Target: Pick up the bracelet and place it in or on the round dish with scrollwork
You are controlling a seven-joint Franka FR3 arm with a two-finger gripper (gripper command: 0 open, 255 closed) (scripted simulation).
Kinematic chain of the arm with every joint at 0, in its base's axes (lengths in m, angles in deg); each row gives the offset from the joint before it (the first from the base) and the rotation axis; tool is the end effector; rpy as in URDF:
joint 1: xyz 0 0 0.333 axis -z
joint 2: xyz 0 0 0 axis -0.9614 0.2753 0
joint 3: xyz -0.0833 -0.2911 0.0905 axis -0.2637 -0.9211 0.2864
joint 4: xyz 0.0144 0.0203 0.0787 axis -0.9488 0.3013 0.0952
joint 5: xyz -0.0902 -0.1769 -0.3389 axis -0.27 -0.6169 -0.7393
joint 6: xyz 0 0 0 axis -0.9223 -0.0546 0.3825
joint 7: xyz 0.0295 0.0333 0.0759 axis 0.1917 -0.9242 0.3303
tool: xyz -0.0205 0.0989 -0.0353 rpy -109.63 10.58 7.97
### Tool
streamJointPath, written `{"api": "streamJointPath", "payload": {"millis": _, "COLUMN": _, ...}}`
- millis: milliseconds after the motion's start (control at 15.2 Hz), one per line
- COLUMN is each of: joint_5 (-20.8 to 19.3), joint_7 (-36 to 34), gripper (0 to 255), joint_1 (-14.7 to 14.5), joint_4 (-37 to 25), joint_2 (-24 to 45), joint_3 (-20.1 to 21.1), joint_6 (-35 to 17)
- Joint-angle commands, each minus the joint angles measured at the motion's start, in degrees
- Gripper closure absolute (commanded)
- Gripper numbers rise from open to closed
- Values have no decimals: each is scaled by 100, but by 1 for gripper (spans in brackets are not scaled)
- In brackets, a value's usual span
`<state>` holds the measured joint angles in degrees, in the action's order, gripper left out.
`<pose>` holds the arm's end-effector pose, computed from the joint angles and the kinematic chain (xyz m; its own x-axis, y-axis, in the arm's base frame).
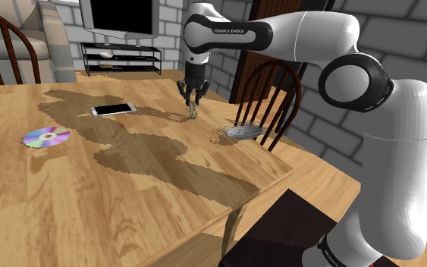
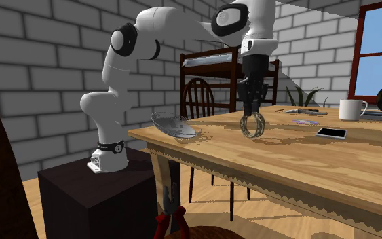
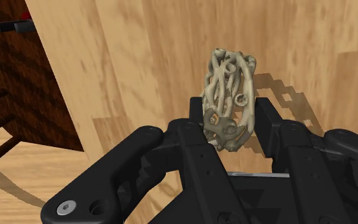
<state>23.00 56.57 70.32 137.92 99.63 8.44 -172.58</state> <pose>0.6893 0.0653 0.4895 0.9702 -0.2425 -0.0025 -0.2421 -0.9693 0.0424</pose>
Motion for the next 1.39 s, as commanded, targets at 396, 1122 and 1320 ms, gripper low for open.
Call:
{"api": "streamJointPath", "payload": {"millis": 396, "joint_5": -1, "joint_7": 28, "gripper": 255, "joint_1": -15, "joint_4": -782, "joint_2": 120, "joint_3": -1, "joint_6": 662}}
{"api": "streamJointPath", "payload": {"millis": 1122, "joint_5": -23, "joint_7": 76, "gripper": 255, "joint_1": -65, "joint_4": -2527, "joint_2": 658, "joint_3": -10, "joint_6": 1868}}
{"api": "streamJointPath", "payload": {"millis": 1320, "joint_5": -38, "joint_7": 98, "gripper": 255, "joint_1": -93, "joint_4": -3337, "joint_2": 1001, "joint_3": -20, "joint_6": 2333}}
